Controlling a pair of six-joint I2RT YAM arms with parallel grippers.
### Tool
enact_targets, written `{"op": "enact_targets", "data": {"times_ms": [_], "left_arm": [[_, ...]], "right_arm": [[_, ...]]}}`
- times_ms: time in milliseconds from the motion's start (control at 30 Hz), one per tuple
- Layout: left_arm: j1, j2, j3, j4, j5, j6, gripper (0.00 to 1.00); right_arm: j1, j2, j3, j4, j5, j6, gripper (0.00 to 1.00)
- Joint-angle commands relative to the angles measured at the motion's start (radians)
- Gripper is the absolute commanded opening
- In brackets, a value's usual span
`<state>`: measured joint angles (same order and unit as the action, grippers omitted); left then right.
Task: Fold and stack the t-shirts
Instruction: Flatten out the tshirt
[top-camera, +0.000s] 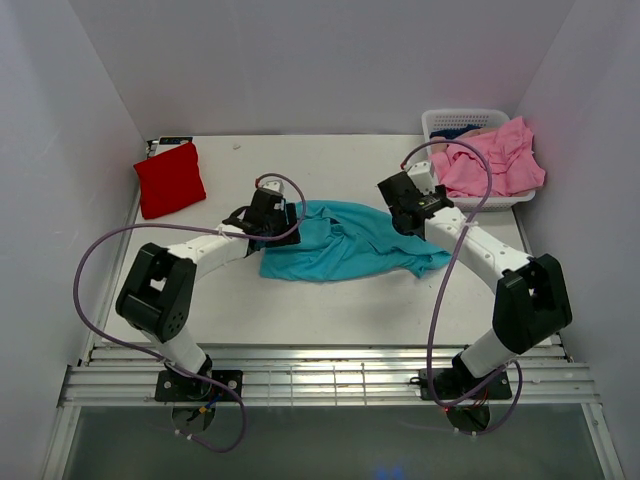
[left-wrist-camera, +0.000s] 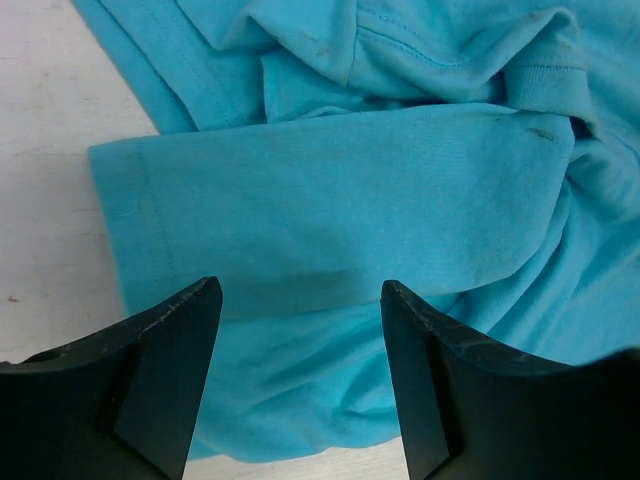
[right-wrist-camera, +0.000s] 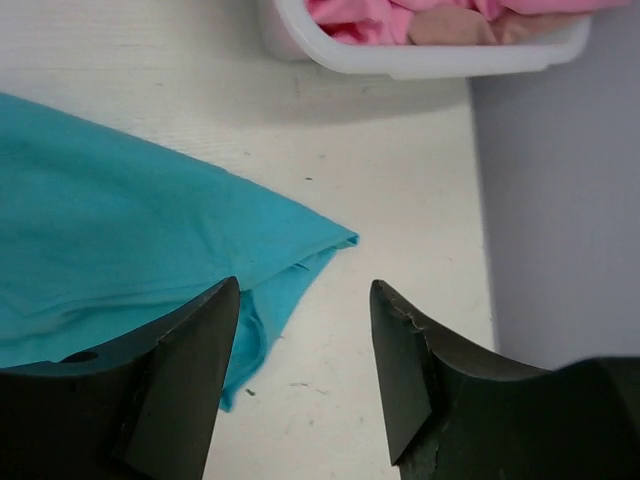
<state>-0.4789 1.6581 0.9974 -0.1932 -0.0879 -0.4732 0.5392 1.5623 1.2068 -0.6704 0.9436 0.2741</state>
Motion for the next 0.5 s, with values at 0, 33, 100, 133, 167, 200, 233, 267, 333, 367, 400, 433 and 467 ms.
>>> {"op": "enact_targets", "data": {"times_ms": [0, 33, 100, 133, 167, 200, 233, 267, 333, 367, 400, 433, 467], "left_arm": [[-0.018, 0.006, 0.035, 0.060, 0.034, -0.010, 0.76], [-0.021, 0.012, 0.035, 0.069, 0.031, -0.010, 0.76], [-0.023, 0.031, 0.037, 0.096, 0.024, -0.012, 0.76], [-0.024, 0.040, 0.040, 0.101, 0.024, -0.010, 0.76], [-0.023, 0.048, 0.044, 0.103, 0.022, -0.008, 0.76], [-0.024, 0.058, 0.050, 0.106, 0.011, -0.010, 0.76], [-0.024, 0.071, 0.050, 0.109, 0.001, -0.012, 0.75], [-0.024, 0.075, 0.049, 0.113, -0.009, -0.015, 0.75], [-0.024, 0.083, 0.040, 0.130, -0.042, -0.013, 0.75], [-0.024, 0.085, 0.037, 0.133, -0.053, -0.012, 0.75], [-0.024, 0.086, 0.037, 0.135, -0.071, -0.010, 0.75], [-0.024, 0.086, 0.035, 0.136, -0.084, -0.010, 0.75], [-0.024, 0.083, 0.035, 0.136, -0.096, -0.010, 0.75]], "right_arm": [[-0.001, -0.098, 0.007, 0.215, -0.227, -0.138, 0.61], [-0.001, -0.116, -0.010, 0.273, -0.320, -0.166, 0.60], [-0.004, -0.125, -0.044, 0.369, -0.511, -0.191, 0.57], [-0.005, -0.108, -0.036, 0.402, -0.566, -0.199, 0.56], [-0.005, -0.088, -0.024, 0.410, -0.604, -0.199, 0.54], [-0.005, -0.043, -0.012, 0.416, -0.668, -0.197, 0.51], [-0.005, -0.019, 0.003, 0.448, -0.705, -0.199, 0.50], [-0.005, -0.002, 0.007, 0.478, -0.739, -0.202, 0.50], [-0.005, 0.056, 0.019, 0.549, -0.836, -0.210, 0.49], [-0.005, 0.099, 0.031, 0.560, -0.860, -0.211, 0.49], [-0.004, 0.120, 0.046, 0.569, -0.897, -0.214, 0.49], [-0.005, 0.145, 0.086, 0.574, -0.916, -0.217, 0.49], [-0.004, 0.184, 0.103, 0.580, -0.931, -0.226, 0.48]]}}
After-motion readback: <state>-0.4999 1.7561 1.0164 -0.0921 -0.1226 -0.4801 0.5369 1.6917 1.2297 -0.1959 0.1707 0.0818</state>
